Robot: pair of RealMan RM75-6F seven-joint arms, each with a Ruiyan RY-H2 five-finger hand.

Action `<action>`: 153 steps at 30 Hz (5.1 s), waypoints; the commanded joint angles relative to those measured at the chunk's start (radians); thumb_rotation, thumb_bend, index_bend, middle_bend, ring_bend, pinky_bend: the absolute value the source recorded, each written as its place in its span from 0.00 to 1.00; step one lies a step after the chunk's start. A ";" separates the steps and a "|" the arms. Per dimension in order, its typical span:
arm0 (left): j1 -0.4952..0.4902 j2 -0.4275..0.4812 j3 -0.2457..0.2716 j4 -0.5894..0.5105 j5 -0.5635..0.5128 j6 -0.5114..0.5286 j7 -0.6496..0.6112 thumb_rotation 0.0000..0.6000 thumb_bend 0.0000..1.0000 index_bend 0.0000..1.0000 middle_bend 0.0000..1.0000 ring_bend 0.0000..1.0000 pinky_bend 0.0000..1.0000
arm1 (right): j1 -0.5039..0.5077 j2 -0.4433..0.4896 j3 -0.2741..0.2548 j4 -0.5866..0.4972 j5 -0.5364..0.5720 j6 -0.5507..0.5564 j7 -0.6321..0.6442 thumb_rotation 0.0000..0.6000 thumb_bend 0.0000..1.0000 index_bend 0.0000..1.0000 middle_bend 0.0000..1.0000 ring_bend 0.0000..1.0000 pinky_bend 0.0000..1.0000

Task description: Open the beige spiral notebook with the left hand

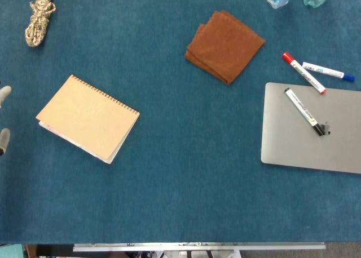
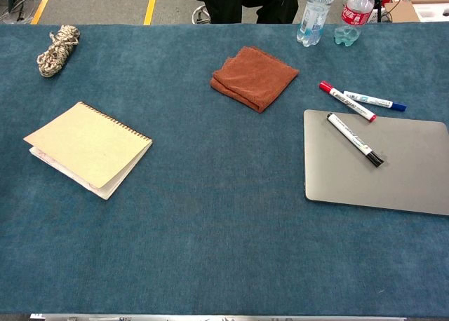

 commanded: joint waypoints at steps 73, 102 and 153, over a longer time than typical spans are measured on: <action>-0.445 -0.305 -0.008 0.374 -0.006 -0.534 -0.198 1.00 0.33 0.27 0.09 0.05 0.03 | -0.005 0.056 0.024 -0.052 -0.008 0.045 -0.005 1.00 0.15 0.14 0.20 0.10 0.18; -0.542 -0.364 -0.023 0.311 -0.218 -0.712 -0.039 0.38 0.21 0.33 0.04 0.00 0.00 | -0.036 0.044 0.022 -0.003 0.000 0.070 0.049 1.00 0.15 0.14 0.20 0.10 0.18; -0.357 -0.178 0.189 0.391 0.141 -0.332 -0.208 1.00 0.20 0.24 0.10 0.00 0.00 | -0.012 0.027 0.025 -0.027 -0.046 0.056 0.021 1.00 0.15 0.14 0.20 0.10 0.18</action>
